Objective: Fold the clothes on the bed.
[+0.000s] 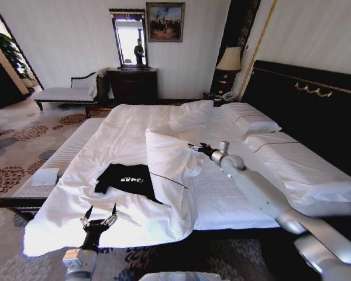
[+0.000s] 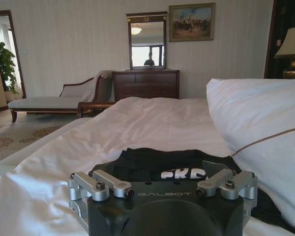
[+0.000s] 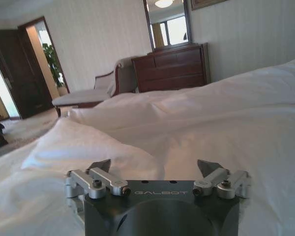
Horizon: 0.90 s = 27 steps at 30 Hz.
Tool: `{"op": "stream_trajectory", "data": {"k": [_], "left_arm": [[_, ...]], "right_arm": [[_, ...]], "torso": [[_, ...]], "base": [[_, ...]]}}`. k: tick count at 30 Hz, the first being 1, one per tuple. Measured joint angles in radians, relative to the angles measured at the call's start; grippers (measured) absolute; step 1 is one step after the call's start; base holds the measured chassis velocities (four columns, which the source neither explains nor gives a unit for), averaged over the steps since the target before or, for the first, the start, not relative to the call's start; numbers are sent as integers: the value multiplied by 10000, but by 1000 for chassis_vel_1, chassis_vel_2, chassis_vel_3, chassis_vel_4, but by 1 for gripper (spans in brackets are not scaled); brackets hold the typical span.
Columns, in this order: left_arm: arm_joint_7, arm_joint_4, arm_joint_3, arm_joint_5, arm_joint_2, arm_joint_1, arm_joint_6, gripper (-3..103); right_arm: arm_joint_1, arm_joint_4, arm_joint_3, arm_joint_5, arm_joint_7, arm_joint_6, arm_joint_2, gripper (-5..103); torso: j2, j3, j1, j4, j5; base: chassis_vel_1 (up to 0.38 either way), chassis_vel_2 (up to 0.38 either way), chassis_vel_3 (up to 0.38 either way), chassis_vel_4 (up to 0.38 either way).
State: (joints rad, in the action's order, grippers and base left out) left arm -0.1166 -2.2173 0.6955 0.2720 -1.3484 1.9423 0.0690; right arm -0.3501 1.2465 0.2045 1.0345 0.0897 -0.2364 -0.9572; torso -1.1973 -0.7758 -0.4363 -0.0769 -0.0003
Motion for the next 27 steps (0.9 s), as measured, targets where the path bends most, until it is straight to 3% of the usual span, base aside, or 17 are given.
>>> {"op": "stream_trajectory", "data": {"k": [2, 4, 7, 9, 13, 16, 18, 24, 27], "left_arm": [[3, 46, 21, 58, 57, -44, 1, 100], [3, 65, 22, 62, 60, -74, 1, 100], [-57, 143, 19, 78, 35, -138, 1, 100], [-65, 152, 14, 80, 19, -139, 1, 100], [-82, 171, 44, 134, -16, -138, 1, 100], [-95, 192, 84, 201, -7, -148, 1, 100], [-104, 214, 124, 275, 4, -162, 1, 100], [-121, 256, 144, 349, 37, -196, 0, 100], [-138, 265, 147, 370, 103, -207, -6, 100]], "right_arm": [[97, -370, 167, -213, 29, -45, -154, 86], [114, -506, 203, -314, 48, -89, -210, 86], [110, -776, 245, -536, 95, -264, -336, 70], [83, -794, 250, -561, 114, -276, -343, 70], [-72, -568, 244, -567, 146, -279, -331, 47], [-147, -448, 245, -566, 148, -280, -328, 42], [-212, -371, 269, -569, 146, -280, -355, 30], [-261, -293, 287, -600, 104, -279, -452, 14], [-304, -214, 267, -605, 46, -273, -504, 2]], "torso": [[0, 0, 0, -1, 2], [0, 0, 0, -2, 2], [-1, 0, 0, -2, 3], [-1, 0, 1, -1, 2], [-1, 0, 2, -2, 2], [-2, 0, 3, -2, 3], [-2, 1, 2, -3, 2], [-1, 0, 2, -2, 2], [-2, 0, 2, -2, 2]], "base": [[0, 0, 0, 0], [0, 0, 0, 0], [0, 0, 0, 0], [0, 0, 0, 0], [0, 0, 0, 0], [0, 0, 0, 0], [0, 0, 0, 0], [0, 0, 0, 0], [0, 0, 0, 0]]}}
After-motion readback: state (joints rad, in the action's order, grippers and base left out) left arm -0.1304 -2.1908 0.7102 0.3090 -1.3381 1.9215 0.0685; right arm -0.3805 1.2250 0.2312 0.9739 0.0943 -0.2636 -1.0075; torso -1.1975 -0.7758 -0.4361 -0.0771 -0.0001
